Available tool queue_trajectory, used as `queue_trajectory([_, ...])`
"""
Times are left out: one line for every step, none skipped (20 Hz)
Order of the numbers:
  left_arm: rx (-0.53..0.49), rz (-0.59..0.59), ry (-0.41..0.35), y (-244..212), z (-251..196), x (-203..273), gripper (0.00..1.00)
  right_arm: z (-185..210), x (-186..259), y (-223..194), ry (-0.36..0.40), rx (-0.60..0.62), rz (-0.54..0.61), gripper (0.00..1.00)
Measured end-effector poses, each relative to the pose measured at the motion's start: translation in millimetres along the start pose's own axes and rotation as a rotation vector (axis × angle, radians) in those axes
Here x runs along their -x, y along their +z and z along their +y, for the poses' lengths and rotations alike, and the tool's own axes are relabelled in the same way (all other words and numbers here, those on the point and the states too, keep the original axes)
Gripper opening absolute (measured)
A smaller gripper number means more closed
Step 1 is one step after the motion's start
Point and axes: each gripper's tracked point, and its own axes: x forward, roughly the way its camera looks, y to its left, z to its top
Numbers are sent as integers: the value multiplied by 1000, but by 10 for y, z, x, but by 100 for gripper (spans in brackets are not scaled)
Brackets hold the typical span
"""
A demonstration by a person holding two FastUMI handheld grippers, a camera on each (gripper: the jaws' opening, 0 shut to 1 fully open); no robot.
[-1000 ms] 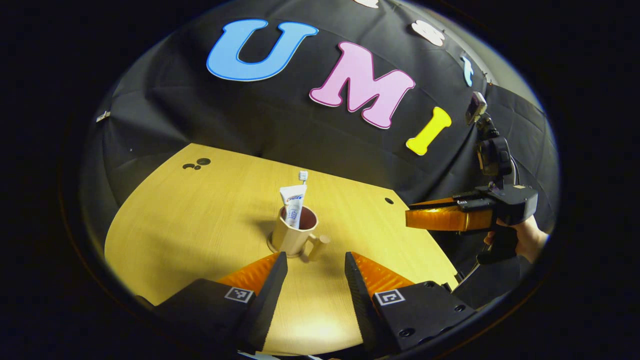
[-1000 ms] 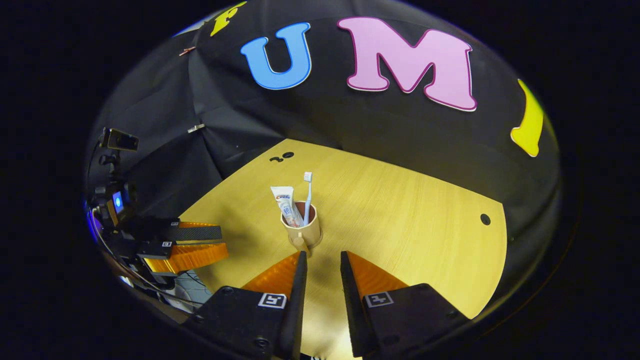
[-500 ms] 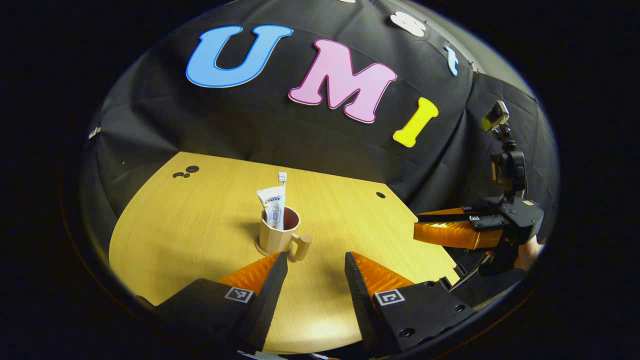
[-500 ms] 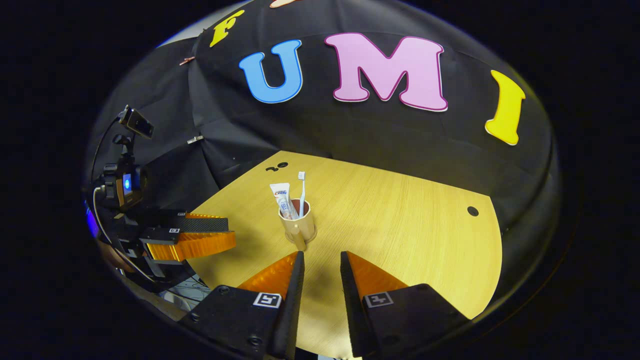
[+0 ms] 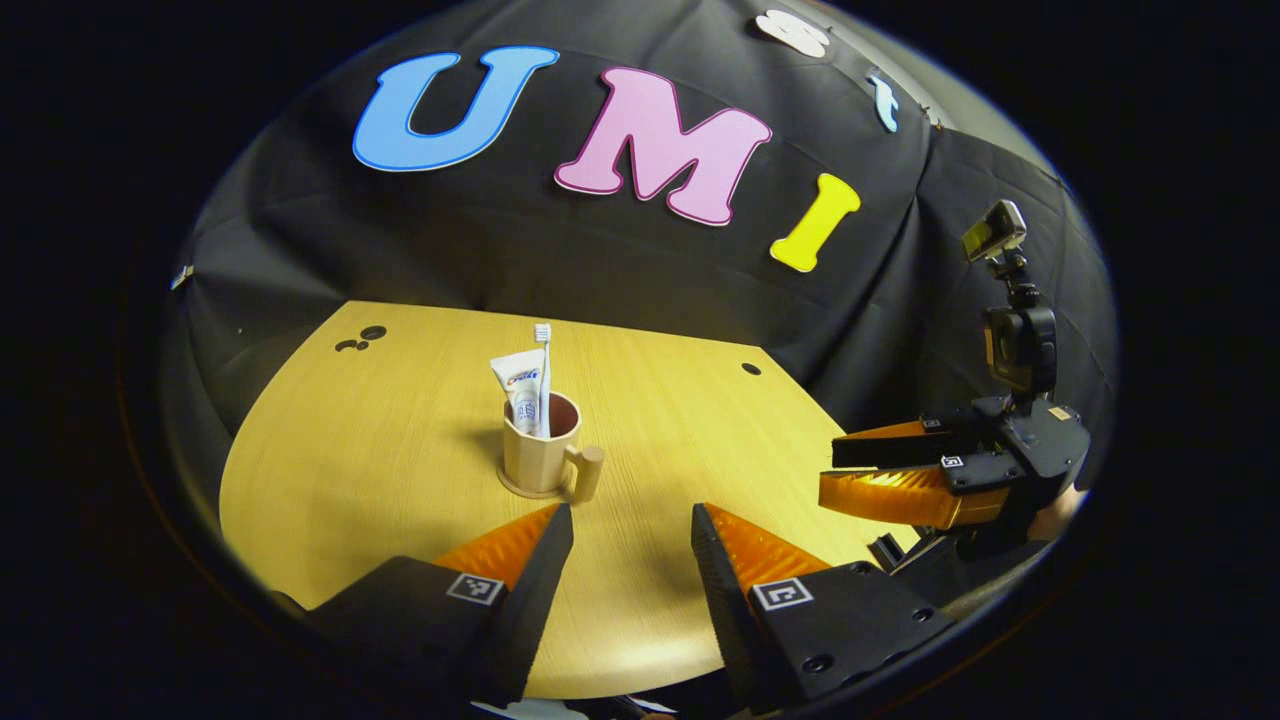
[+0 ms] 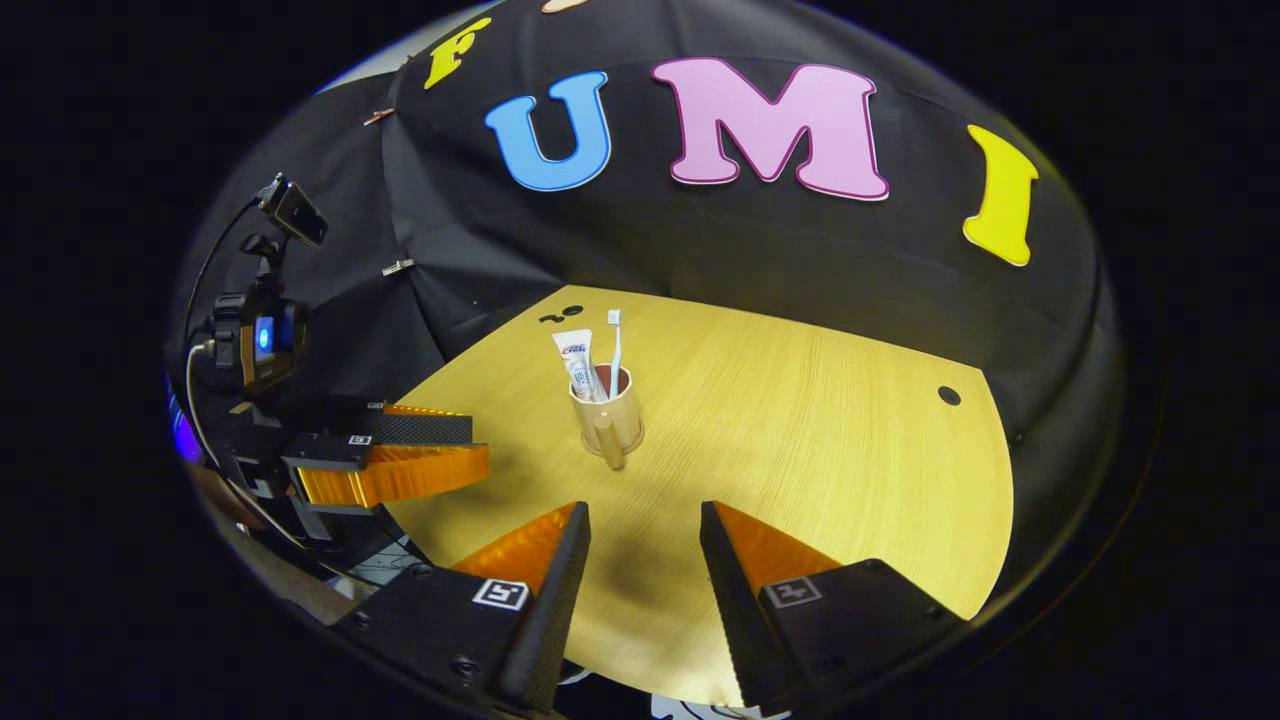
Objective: Put the toothbrush and toothpaste on the desktop into the cup, then pick up the cup and place it on the coaster on the desktop.
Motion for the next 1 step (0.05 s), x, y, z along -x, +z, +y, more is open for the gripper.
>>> queue_trajectory([-5,1,4,-9,-7,-1,76,3,-6,-3,0,0,2,75])
